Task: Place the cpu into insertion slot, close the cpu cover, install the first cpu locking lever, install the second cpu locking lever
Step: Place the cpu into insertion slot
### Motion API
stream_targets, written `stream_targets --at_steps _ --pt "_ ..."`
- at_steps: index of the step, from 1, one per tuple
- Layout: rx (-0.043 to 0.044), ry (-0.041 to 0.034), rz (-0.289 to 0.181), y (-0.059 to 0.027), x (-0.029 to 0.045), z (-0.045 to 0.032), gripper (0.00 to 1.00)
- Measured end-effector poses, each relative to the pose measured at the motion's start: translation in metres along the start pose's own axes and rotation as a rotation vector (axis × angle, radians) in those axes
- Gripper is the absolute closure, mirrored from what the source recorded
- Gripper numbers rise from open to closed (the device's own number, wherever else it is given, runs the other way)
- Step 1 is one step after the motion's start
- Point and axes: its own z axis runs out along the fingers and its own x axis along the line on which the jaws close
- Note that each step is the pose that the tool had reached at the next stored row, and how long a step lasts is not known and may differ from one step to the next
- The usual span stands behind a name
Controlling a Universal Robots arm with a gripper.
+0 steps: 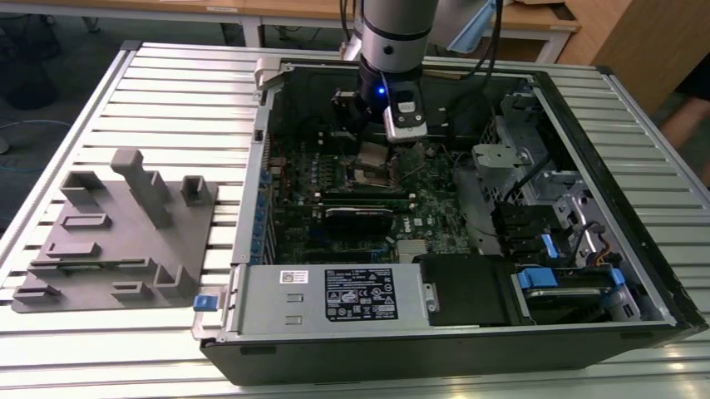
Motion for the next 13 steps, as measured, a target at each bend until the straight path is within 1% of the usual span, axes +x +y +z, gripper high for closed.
stream_targets --at_steps 13 --pt "-0.0027 -0.0191 0.236 -0.0002 0.0 0.0026 0.46"
